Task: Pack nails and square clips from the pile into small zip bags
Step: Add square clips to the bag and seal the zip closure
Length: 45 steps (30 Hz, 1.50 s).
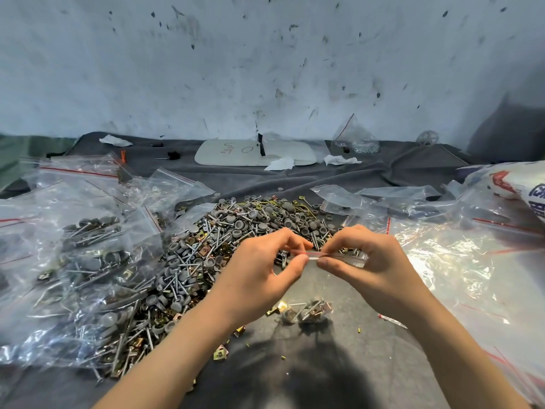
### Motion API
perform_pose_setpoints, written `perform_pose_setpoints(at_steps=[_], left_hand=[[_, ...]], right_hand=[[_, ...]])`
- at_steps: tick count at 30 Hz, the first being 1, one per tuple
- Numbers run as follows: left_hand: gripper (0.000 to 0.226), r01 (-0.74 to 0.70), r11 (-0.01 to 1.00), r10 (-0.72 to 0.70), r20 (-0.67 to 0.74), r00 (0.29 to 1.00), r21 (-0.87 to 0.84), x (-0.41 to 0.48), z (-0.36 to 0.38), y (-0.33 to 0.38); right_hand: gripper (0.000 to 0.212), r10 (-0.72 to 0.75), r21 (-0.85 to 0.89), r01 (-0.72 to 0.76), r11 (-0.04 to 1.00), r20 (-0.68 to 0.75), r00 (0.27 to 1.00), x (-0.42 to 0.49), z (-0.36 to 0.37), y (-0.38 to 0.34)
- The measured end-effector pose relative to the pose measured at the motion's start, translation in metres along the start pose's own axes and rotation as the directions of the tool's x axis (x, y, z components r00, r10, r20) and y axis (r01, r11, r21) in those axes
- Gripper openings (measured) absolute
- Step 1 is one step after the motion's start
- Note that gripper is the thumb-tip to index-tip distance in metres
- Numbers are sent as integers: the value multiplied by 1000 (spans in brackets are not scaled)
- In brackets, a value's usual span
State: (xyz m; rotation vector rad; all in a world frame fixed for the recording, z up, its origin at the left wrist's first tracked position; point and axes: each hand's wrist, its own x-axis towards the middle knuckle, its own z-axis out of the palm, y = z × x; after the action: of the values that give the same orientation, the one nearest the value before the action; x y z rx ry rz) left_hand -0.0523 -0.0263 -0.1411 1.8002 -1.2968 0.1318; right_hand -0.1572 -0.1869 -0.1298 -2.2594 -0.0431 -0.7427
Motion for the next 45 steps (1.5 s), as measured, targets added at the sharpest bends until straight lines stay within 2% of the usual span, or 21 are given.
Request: perform_pose_setpoints(at_steps=[5, 9, 12, 16, 20, 26, 29, 33, 37, 41, 45], left_hand=[[9, -51, 999, 51, 7, 999, 20, 0, 2, -1], [12, 27, 998, -26, 7, 1000, -61, -3, 0, 1], [10, 50, 996, -47, 40, 998, -78, -2, 1, 1], [8, 17, 998, -16, 14, 1000, -63, 0, 2, 0], [11, 13, 998, -15, -28, 999, -60, -1, 3, 0], [8, 21, 997, -18, 28, 999, -74, -1, 5, 0], [7, 9, 997, -6, 35, 999, -71, 0, 4, 1], [11, 26, 996, -27, -5, 1000, -86, -1, 6, 3], [8, 28, 999, -26, 36, 999, -40, -2, 2, 1], [12, -2, 1000, 2, 74, 997, 5, 0, -3, 2], [19, 26, 999, -23, 105, 994, -29, -1, -3, 3]], right_hand=[[12, 24, 79, -23, 997, -9, 1000, 0, 6, 2], [14, 134, 209, -129, 969, -9, 991, -2, 3, 9], [12, 111, 196, -109, 974, 1, 994, -3, 7, 8], [17, 82, 172, -80, 982, -4, 997, -2, 11, 8], [14, 169, 344, -165, 924, 19, 985, -4, 12, 11], [10, 122, 332, -120, 936, 12, 992, -5, 12, 12], [8, 146, 416, -162, 895, 71, 987, -4, 11, 11], [16, 249, 516, -231, 825, 34, 968, -7, 15, 14], [19, 239, 496, -222, 840, 29, 971, -8, 16, 12], [16, 221, 519, -238, 821, 96, 971, -7, 13, 7], [24, 268, 517, -271, 812, 81, 960, -9, 15, 14]])
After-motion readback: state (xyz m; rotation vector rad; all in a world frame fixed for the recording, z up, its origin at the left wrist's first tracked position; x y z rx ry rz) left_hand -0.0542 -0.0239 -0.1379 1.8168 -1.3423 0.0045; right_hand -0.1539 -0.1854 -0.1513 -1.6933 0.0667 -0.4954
